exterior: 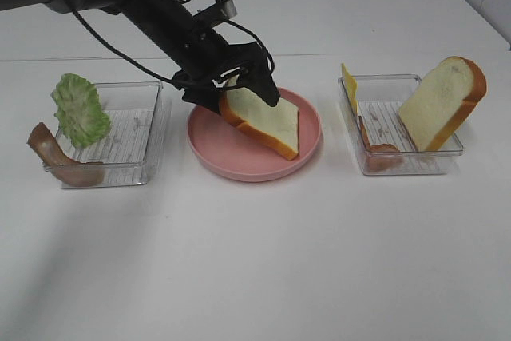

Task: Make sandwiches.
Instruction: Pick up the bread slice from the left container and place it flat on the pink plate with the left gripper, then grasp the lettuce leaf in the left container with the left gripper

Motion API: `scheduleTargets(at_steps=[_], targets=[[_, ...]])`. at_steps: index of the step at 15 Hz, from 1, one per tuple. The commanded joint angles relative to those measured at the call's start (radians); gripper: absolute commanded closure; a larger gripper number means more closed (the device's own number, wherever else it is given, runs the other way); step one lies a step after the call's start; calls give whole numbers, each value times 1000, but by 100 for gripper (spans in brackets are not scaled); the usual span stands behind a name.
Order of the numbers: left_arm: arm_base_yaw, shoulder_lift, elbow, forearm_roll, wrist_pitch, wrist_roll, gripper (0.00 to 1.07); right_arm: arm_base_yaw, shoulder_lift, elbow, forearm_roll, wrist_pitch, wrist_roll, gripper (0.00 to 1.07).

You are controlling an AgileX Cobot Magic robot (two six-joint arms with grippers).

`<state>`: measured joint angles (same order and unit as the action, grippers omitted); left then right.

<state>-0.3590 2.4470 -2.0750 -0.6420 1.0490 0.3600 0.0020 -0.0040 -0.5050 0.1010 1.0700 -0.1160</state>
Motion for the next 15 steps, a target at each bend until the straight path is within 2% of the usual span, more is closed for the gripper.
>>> scheduleTargets(at_steps=[1,3,5,8,10,13,15], targets=[[-45,-9,-68,174,-5,-82,18,-5,-13,2,-4,-9,6,29],[-88,-9,-123,358,26,-170,18,-5,-13,2,-4,-9,6,29],[-123,-9,-152,482,72,-228,18,-5,-13,2,-4,-9,6,29],[-133,-9,-155,498,132,-259,18,-5,-13,2,-4,-9,6,29],[-133,-9,-172,528,167,-259,18,-5,-13,2,-4,-9,6,29],[-129,-21,-265,576,220,-330,27,-5,-13,2,-4,-9,6,29],[-116,-83,-271,579,219,-354,30,-5,-13,2,-4,-9,6,29]])
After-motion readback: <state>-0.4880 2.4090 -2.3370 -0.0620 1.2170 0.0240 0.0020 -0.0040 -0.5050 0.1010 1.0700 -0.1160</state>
